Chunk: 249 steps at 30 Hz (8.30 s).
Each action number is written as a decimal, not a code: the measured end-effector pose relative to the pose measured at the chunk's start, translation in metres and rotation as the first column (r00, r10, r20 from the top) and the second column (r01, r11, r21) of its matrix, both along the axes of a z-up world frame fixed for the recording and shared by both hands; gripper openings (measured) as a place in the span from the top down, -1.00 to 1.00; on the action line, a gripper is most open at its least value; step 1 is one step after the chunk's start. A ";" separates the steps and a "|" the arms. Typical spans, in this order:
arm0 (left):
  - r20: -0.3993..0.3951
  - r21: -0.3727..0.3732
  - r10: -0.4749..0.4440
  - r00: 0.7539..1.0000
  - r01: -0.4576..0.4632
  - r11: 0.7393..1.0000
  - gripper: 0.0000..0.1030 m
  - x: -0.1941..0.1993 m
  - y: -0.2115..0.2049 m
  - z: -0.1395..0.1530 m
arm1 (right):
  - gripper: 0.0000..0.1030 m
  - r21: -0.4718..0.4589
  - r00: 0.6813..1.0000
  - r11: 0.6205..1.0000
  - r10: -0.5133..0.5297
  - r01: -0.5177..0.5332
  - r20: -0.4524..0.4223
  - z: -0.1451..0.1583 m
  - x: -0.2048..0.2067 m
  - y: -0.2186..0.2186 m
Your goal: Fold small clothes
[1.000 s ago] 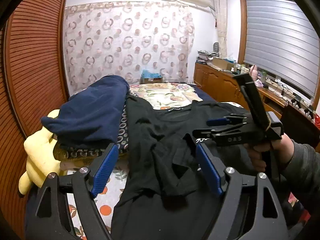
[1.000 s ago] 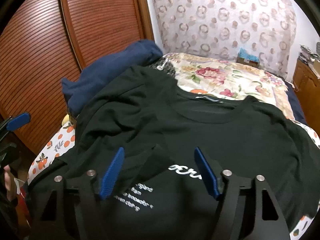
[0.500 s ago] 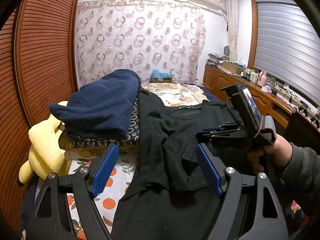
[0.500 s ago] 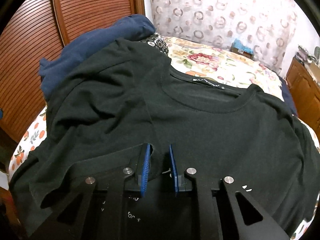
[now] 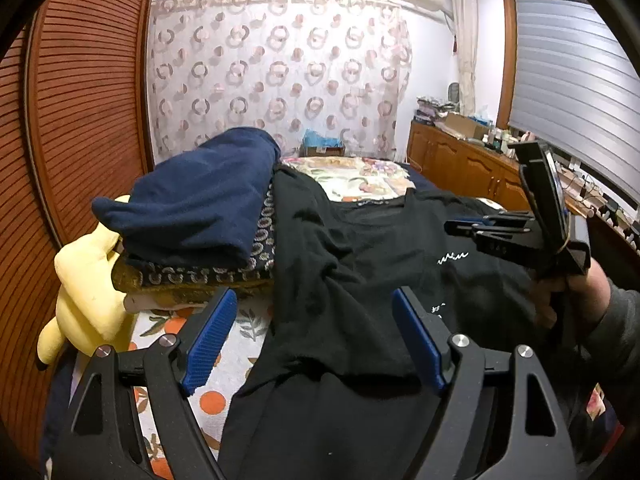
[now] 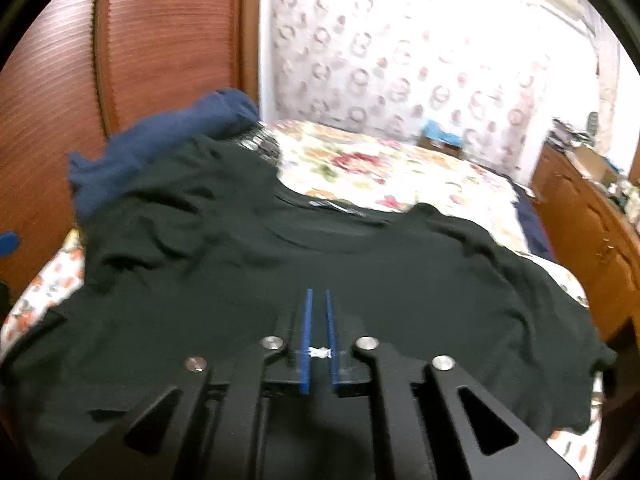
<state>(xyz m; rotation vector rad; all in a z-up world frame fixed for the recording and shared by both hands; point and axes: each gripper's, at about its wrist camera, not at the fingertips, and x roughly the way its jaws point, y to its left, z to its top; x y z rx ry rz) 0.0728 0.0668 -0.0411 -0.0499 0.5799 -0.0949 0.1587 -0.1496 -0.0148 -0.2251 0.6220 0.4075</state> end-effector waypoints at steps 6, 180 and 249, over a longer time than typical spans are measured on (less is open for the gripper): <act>-0.032 0.028 -0.016 0.999 0.017 0.999 -0.56 0.005 -0.007 -0.012 | 0.03 0.077 0.998 0.997 0.019 -0.015 -0.060 -0.001 -0.005 -0.009; -0.085 -0.026 -0.102 0.991 0.101 0.995 -0.64 -0.004 -0.049 -0.001 | 0.41 0.012 0.998 1.000 0.022 -0.021 -0.061 0.024 0.040 -0.039; -0.285 0.391 0.033 0.958 0.084 0.917 0.35 0.205 -0.036 -0.027 | -0.14 -0.027 0.988 0.999 -0.032 0.029 -0.149 -0.034 0.059 -0.045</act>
